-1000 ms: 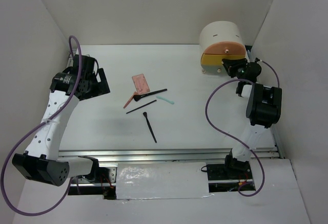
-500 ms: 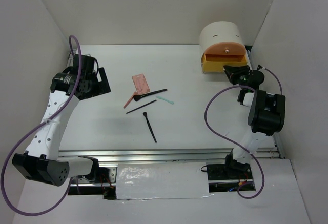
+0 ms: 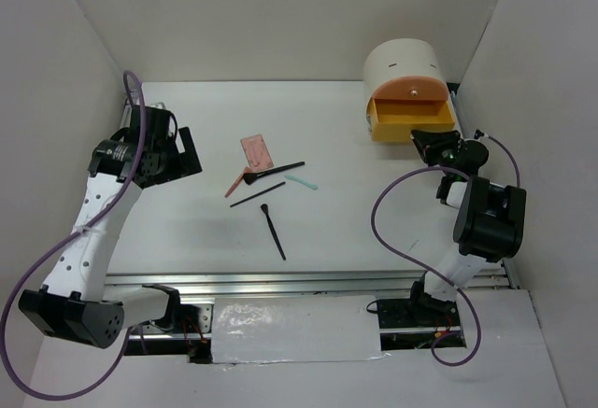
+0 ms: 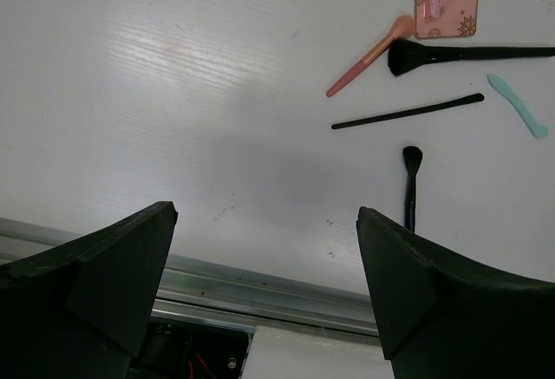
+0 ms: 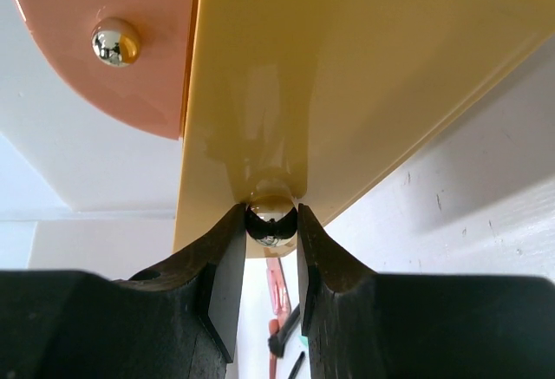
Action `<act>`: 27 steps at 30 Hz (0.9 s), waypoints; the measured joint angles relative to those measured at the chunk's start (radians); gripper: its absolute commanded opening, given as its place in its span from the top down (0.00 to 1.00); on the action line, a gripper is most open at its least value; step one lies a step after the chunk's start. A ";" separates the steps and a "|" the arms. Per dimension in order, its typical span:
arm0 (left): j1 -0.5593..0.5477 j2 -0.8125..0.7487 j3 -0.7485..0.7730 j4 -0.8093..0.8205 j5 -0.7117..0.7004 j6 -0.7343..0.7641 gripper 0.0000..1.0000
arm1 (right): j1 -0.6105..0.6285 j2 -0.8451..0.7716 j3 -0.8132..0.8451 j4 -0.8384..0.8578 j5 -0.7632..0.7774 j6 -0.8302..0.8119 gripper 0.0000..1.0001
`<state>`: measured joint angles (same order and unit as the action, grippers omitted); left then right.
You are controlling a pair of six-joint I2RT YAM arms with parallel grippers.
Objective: Organize the makeup
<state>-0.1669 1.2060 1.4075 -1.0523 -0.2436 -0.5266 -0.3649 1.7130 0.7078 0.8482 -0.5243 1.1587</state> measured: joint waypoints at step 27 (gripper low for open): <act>0.000 -0.081 -0.060 0.005 0.021 0.001 0.01 | -0.042 -0.126 -0.133 -0.006 -0.050 -0.027 0.77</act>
<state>-0.1669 1.1248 1.3472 -1.0473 -0.2226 -0.5255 -0.4065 1.5867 0.5751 0.8421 -0.5739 1.1320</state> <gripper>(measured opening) 0.994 0.329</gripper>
